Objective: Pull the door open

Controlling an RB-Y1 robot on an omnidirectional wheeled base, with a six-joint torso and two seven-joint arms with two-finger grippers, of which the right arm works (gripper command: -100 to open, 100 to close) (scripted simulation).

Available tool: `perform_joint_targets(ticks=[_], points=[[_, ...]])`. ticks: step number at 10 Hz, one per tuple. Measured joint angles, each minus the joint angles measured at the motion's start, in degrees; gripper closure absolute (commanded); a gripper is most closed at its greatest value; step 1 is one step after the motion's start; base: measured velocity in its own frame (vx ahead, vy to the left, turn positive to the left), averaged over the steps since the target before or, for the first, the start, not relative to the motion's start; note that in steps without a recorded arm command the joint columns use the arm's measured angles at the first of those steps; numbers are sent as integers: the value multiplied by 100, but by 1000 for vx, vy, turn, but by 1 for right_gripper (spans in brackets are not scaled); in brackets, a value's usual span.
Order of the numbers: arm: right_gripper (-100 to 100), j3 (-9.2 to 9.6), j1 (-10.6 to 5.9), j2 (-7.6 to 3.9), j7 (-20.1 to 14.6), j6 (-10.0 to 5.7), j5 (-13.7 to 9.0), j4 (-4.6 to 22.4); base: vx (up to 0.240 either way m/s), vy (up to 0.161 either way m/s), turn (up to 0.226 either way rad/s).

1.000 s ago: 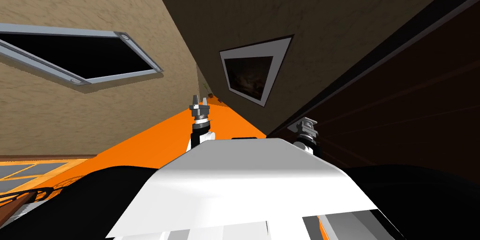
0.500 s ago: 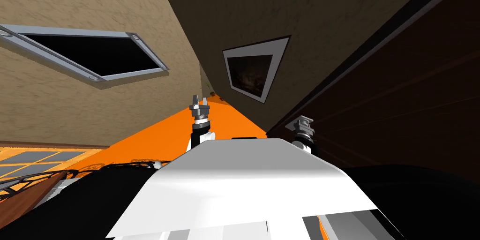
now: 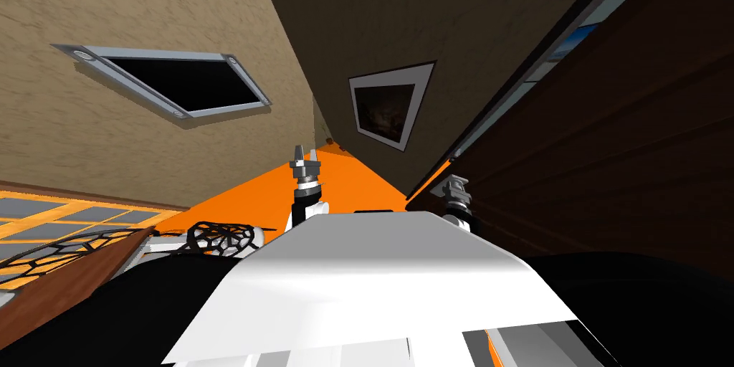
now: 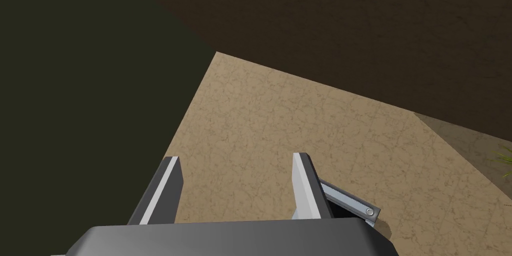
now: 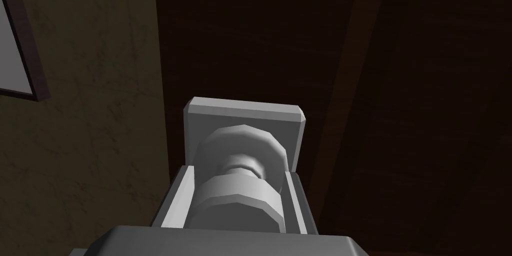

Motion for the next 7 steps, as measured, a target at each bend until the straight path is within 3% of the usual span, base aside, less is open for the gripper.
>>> perform_joint_targets(ticks=[4,6,7], points=[[100,157,-8,-28,-19,32,91,-116,-217,5,62],[100,316,-34,-79,-92,32,188,-124,-242,-35,67],[100,384,-3,-48,-50,73,216,-236,-247,3,68]])
